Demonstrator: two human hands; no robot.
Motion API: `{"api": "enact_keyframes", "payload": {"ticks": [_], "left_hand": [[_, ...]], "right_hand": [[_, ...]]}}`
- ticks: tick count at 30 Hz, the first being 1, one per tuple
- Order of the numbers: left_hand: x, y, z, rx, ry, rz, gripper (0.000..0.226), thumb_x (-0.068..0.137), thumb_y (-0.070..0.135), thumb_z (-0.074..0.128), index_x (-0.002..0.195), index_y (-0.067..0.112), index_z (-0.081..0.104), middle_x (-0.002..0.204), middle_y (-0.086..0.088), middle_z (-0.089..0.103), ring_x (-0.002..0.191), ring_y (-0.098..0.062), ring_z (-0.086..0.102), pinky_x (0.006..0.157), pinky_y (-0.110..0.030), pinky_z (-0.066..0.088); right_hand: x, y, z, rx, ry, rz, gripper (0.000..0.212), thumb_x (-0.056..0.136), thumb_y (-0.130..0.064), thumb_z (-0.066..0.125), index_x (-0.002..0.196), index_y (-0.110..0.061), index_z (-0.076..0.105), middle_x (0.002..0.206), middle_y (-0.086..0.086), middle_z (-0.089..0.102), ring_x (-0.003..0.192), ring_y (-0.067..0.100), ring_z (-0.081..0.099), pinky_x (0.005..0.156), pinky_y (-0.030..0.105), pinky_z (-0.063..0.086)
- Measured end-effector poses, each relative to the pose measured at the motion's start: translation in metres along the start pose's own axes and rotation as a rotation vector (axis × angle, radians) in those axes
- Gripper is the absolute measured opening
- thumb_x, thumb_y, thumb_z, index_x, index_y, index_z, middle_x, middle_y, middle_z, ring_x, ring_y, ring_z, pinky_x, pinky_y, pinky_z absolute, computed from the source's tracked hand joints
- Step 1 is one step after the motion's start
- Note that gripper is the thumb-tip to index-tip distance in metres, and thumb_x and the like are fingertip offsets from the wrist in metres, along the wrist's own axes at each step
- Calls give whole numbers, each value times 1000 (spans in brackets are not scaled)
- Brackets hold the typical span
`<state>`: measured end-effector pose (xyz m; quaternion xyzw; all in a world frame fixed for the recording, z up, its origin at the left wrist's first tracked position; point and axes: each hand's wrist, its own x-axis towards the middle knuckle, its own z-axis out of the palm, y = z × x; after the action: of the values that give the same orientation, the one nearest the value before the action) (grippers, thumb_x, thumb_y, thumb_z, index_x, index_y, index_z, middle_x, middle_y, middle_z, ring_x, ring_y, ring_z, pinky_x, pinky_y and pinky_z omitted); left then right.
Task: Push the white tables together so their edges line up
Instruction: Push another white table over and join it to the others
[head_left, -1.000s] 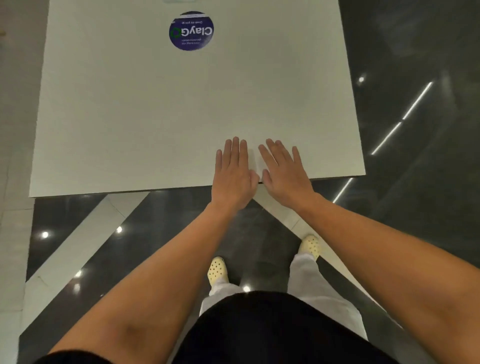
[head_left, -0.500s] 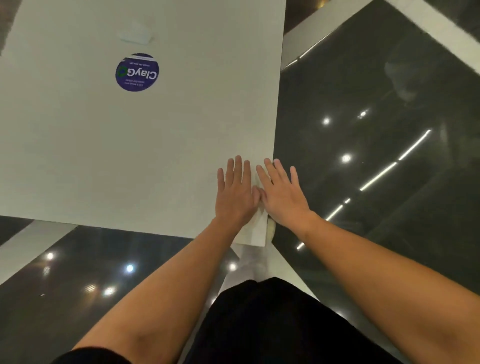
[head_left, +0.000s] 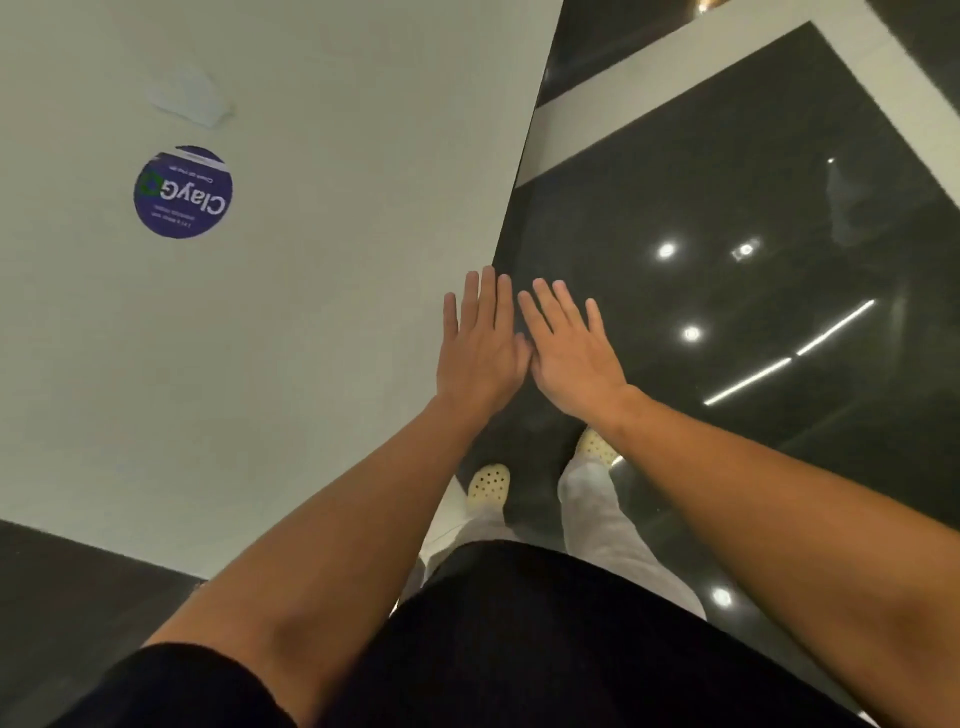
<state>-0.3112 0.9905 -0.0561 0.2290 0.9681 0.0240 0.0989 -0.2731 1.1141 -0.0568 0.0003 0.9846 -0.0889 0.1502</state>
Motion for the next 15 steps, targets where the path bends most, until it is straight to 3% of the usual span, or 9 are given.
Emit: {"api": "enact_keyframes", "payload": {"ticks": [4, 15], "left_hand": [[49, 21, -7, 18, 24, -99, 63, 96, 45, 19, 147, 11, 7, 156, -12, 7, 143, -30, -1, 111, -44, -6], [171, 70, -37, -84, 83, -333, 63, 97, 42, 20, 147, 8, 4, 156, -14, 2, 143, -29, -5, 113, -46, -4]], "right_hand": [[43, 42, -25, -21, 2, -70, 53, 101, -34, 23, 149, -16, 8, 158, 7, 8, 145, 25, 0, 114, 51, 7], [156, 138, -86, -121, -45, -294, 54, 101, -36, 17, 149, -17, 1, 159, 4, 1, 144, 21, -7, 113, 48, -1]]}}
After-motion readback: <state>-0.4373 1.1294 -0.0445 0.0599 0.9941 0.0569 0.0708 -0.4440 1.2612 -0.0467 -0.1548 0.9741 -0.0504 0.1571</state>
